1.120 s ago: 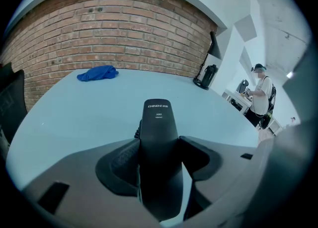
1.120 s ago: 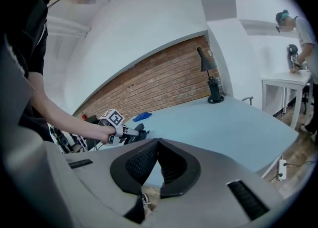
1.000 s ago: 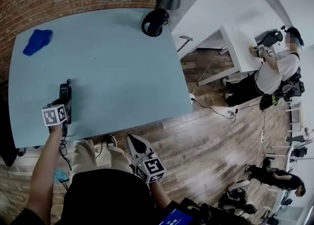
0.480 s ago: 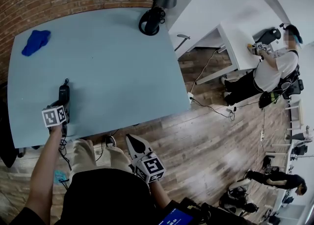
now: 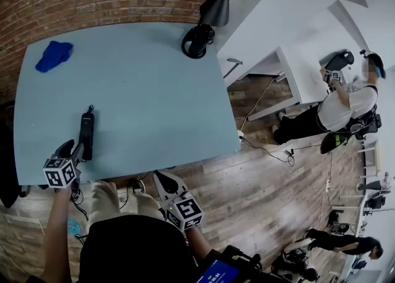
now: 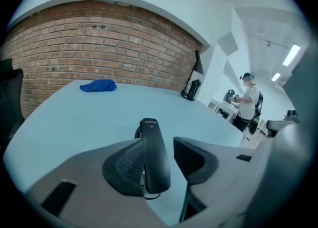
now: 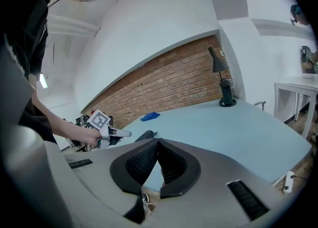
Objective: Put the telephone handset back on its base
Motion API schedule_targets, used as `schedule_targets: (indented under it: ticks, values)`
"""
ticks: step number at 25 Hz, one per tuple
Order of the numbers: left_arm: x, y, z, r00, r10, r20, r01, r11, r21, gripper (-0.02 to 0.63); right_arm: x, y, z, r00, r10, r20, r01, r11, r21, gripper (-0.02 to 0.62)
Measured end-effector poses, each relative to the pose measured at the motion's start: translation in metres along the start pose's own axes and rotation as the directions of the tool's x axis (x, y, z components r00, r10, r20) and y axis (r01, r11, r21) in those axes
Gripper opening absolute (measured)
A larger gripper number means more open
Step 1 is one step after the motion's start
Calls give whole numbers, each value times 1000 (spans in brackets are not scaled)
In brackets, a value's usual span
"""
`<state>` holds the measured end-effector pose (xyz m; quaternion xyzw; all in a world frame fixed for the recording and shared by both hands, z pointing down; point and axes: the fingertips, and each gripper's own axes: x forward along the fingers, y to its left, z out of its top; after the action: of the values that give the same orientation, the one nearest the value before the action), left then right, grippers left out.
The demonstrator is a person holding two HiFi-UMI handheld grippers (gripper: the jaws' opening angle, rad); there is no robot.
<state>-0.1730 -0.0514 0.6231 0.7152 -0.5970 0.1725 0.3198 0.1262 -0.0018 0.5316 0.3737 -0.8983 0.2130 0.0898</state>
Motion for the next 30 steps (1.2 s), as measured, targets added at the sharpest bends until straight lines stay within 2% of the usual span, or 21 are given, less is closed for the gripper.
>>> schedule_targets:
  ticks: [3, 5, 6, 8, 11, 14, 17, 19, 20, 23, 26, 30]
  values:
    - [-40, -9, 10, 994, -36, 99, 33, 999, 38, 133, 26, 16, 12, 997, 73, 3, -73, 997, -37, 18]
    - [-67, -13, 24, 984, -22, 179, 9, 997, 72, 99, 41, 25, 33, 994, 100, 33, -96, 990, -104, 18]
    - [-83, -16, 37, 973, -12, 231, -6, 997, 80, 46, 47, 29, 47, 992, 115, 55, -107, 984, -142, 18]
    - [-119, -24, 73, 938, -24, 345, -10, 995, 97, 34, 58, 42, 81, 979, 174, 106, -151, 970, -191, 17]
    - [-169, -33, 128, 875, -70, 479, -19, 984, 178, 34, 78, 72, 131, 938, 296, 179, -249, 938, -242, 17]
    - [-200, -35, 165, 822, -84, 564, -59, 971, 231, 32, 99, 109, 175, 889, 396, 231, -322, 898, -300, 17]
    - [-216, -37, 180, 792, -86, 604, -76, 968, 237, 34, 116, 142, 201, 861, 437, 259, -344, 878, -334, 17]
    - [-216, -37, 174, 794, -86, 602, -69, 971, 229, 34, 121, 159, 201, 857, 450, 250, -361, 871, -332, 17]
    - [-211, -36, 166, 803, -80, 591, -64, 973, 220, 34, 123, 165, 196, 859, 449, 246, -362, 872, -328, 17]
    - [-188, -30, 127, 847, -54, 528, -48, 983, 178, 34, 129, 174, 167, 871, 439, 220, -368, 881, -299, 17]
    - [-163, -32, 80, 891, -53, 450, -18, 988, 154, 34, 128, 179, 128, 874, 461, 157, -413, 872, -262, 17]
    - [-138, -43, 36, 933, -83, 351, 28, 987, 157, 29, 122, 180, 87, 872, 479, 96, -448, 863, -234, 17]
